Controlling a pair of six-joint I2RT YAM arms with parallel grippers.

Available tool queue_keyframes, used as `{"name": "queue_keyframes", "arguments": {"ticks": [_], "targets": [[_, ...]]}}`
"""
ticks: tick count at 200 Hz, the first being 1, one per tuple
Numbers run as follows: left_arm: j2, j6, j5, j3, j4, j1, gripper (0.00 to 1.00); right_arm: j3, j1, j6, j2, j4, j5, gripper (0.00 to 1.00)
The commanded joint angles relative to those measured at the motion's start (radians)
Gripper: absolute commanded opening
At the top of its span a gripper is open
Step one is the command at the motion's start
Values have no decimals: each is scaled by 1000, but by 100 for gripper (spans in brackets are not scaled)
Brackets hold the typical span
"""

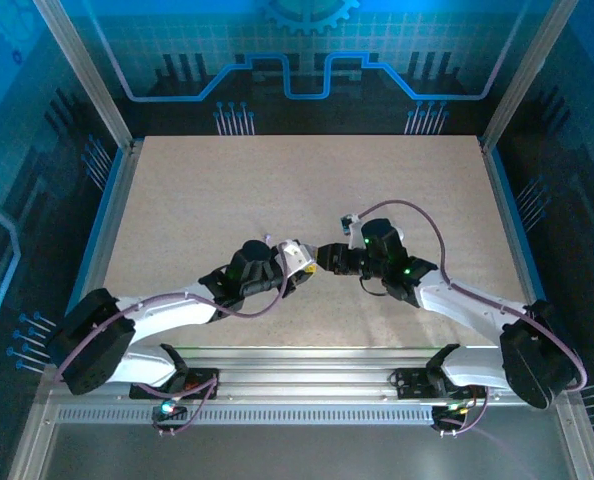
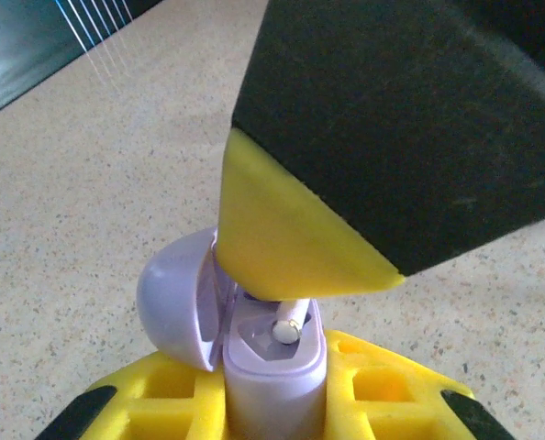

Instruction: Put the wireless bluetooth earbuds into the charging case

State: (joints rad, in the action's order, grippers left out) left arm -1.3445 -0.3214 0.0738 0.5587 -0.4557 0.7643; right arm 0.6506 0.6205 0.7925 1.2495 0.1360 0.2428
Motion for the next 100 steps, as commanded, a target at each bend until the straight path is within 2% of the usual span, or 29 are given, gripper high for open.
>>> {"name": "queue_keyframes", "arguments": {"ticks": [1,100], "targets": [[-34,-25,-17,35,-70,9,15,-33,-22,33,18,8,19,30],[-267,-29,-72,107,-137,11,15,-107,-80,51,127,105,39,28]]}}
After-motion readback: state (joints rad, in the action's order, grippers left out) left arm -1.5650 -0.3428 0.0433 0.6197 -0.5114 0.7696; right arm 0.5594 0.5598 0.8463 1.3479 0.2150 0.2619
